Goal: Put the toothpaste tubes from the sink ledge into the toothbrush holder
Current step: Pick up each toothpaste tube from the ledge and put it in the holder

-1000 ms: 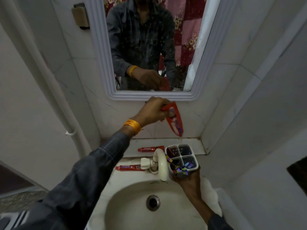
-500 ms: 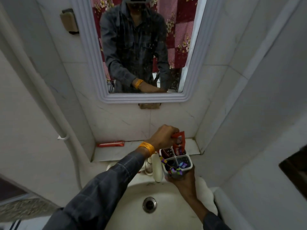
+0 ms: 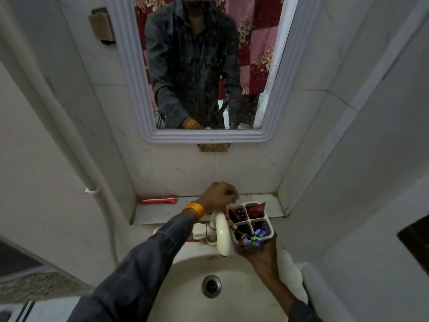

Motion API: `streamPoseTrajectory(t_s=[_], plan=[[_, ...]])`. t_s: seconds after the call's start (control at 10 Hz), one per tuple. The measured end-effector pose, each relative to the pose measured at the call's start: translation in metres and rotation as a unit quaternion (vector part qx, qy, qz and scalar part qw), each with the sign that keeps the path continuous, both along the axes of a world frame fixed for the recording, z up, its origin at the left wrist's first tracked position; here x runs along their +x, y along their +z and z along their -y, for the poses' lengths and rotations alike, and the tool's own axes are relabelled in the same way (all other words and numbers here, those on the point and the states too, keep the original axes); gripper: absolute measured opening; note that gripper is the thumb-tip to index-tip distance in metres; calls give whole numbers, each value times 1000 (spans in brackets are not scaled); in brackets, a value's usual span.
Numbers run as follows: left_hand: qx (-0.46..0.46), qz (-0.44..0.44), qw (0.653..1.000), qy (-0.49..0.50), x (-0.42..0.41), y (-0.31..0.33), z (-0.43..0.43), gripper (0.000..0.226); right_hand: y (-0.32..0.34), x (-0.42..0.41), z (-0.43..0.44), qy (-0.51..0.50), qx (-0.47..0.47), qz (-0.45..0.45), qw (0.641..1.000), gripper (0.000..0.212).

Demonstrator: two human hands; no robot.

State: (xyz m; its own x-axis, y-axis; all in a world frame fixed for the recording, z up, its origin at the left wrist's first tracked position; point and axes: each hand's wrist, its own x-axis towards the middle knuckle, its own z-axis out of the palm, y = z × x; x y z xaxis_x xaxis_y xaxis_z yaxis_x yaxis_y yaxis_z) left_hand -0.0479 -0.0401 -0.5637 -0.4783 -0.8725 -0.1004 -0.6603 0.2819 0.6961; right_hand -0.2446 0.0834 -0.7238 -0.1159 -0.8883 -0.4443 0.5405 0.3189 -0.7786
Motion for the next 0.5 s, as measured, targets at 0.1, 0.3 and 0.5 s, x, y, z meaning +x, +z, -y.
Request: streamPoseTrajectory(t_s=[0.1, 0.3, 0.5], plan=[[-24, 114, 990, 85, 42, -34, 17, 24, -14, 0, 7, 23, -74, 12, 997, 101], [-21, 266, 962, 61, 59, -103, 16, 29, -30, -4, 7, -1, -103, -90, 991, 115], [-34, 248, 965, 74, 45, -102, 21, 31, -25, -8, 3, 26, -39, -10, 999, 92]])
